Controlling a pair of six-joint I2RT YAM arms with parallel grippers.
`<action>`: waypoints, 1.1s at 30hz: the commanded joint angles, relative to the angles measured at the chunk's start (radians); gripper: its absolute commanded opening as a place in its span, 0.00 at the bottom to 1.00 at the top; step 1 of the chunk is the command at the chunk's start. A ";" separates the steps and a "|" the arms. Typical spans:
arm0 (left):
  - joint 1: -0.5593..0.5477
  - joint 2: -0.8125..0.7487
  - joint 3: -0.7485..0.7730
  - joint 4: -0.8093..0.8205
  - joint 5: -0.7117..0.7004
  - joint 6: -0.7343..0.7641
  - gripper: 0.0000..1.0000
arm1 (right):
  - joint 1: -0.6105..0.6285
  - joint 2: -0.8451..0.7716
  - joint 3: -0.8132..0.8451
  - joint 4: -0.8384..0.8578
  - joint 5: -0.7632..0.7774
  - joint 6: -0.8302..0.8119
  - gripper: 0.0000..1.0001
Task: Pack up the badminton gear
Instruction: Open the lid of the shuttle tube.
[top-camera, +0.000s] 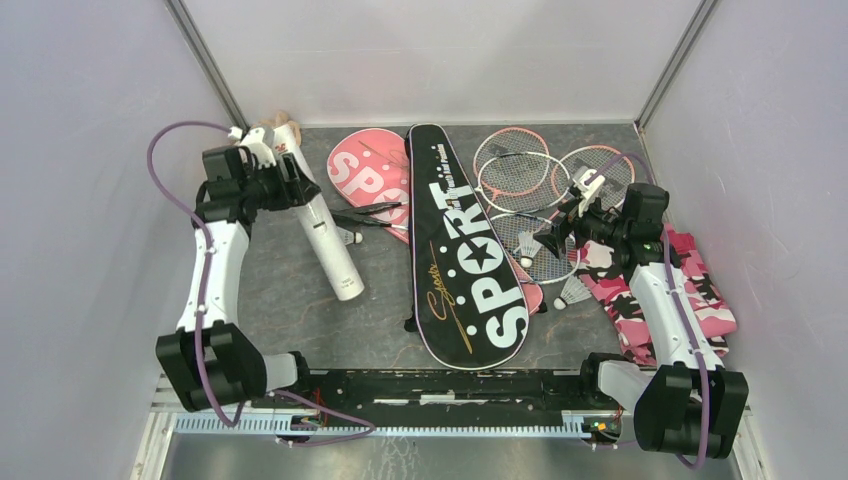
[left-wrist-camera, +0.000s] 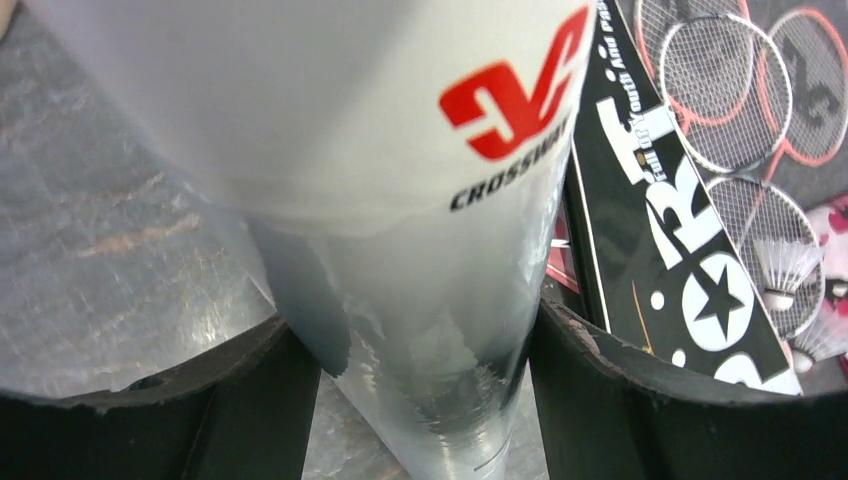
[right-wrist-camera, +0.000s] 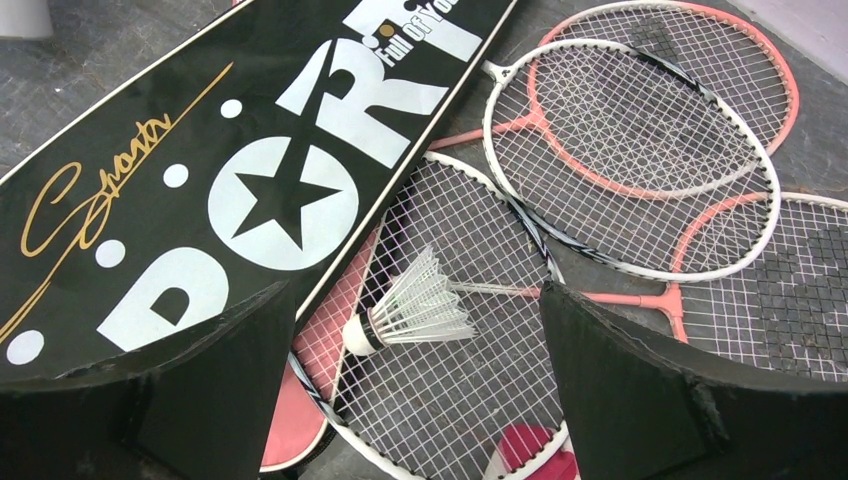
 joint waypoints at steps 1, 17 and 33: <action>-0.018 0.068 0.172 -0.114 0.137 0.206 0.18 | -0.005 -0.018 -0.003 0.046 -0.019 0.024 0.98; -0.471 0.168 0.279 -0.349 -0.103 0.499 0.17 | -0.005 -0.024 -0.008 0.051 -0.022 0.029 0.98; -0.689 0.077 0.045 -0.159 -0.055 0.652 0.15 | 0.093 0.004 0.107 -0.021 -0.049 0.001 0.98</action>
